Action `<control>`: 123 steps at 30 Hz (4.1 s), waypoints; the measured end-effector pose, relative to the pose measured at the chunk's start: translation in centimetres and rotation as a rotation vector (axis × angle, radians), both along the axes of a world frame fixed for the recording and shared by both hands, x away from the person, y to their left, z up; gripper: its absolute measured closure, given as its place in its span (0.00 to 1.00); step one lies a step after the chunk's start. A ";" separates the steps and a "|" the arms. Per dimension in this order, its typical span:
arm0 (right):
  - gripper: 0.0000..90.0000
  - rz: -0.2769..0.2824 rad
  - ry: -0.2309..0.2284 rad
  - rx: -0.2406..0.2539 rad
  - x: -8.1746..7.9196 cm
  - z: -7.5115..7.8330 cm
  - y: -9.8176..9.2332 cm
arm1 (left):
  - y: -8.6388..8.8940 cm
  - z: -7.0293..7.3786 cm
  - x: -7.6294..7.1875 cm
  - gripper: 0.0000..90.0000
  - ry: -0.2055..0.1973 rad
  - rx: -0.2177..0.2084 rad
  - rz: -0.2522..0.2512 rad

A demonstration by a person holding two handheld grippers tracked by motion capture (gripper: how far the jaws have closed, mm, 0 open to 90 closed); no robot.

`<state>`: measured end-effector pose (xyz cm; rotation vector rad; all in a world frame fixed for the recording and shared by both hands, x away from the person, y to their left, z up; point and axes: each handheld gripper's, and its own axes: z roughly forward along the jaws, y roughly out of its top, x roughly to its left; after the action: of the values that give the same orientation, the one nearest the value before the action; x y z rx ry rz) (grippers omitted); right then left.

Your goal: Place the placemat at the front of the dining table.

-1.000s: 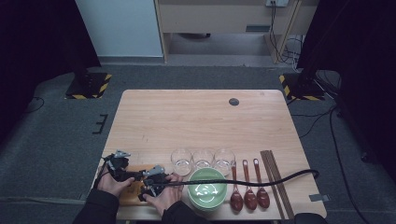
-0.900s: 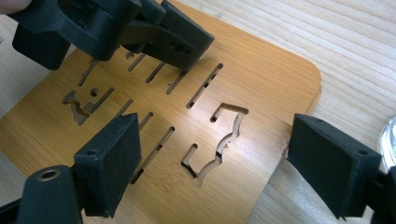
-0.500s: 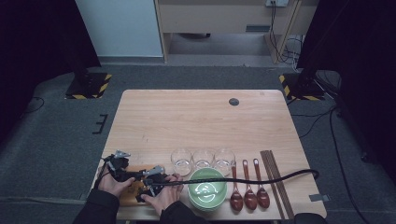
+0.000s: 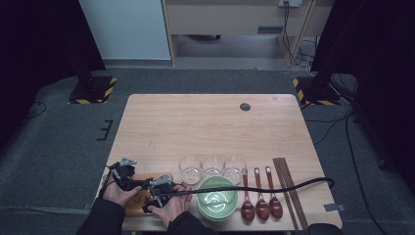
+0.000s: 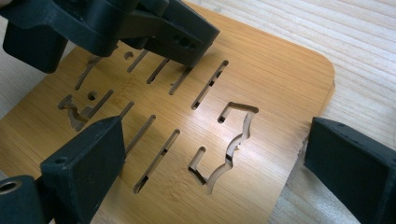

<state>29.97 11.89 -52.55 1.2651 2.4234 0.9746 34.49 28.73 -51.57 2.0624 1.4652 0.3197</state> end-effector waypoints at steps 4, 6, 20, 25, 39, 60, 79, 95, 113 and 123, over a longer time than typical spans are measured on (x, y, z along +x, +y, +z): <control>0.06 0.001 -0.002 0.003 0.0 0.0 0.0 | 0.0 0.0 0.0 0.17 0.001 0.001 0.000; 0.06 0.003 0.004 -0.003 0.1 0.1 0.0 | 0.0 0.0 0.0 0.17 0.001 0.002 0.000; 0.07 0.005 -0.010 -0.012 0.3 0.5 0.0 | 0.0 0.3 0.1 0.17 -0.014 -0.012 0.007; 0.07 0.013 -0.010 -0.015 0.4 0.5 0.0 | 0.0 0.4 0.1 0.17 -0.014 -0.013 0.010; 0.07 0.023 -0.014 -0.019 0.5 0.8 -0.1 | 0.1 0.6 0.1 0.17 -0.020 -0.016 0.017; 0.07 0.051 -0.038 -0.008 0.9 2.1 -0.2 | 0.3 1.7 -0.3 0.17 -0.067 -0.039 0.047; 0.07 0.076 -0.078 0.004 1.5 3.8 -0.6 | 0.4 3.3 -0.3 0.17 -0.124 -0.069 0.072; 0.07 0.080 -0.113 0.025 2.3 6.3 -1.3 | 0.0 5.5 0.1 0.17 -0.199 -0.094 0.078; 0.07 0.063 -0.177 0.008 3.7 9.4 -2.5 | -1.3 8.6 1.9 0.17 -0.258 -0.104 0.057; 0.07 0.050 -0.205 0.000 4.8 11.6 -3.5 | -2.4 10.8 3.1 0.17 -0.299 -0.110 0.042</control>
<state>34.76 8.36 -40.96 1.0528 2.3059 1.0617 37.59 26.32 -40.76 1.8092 1.3149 0.5281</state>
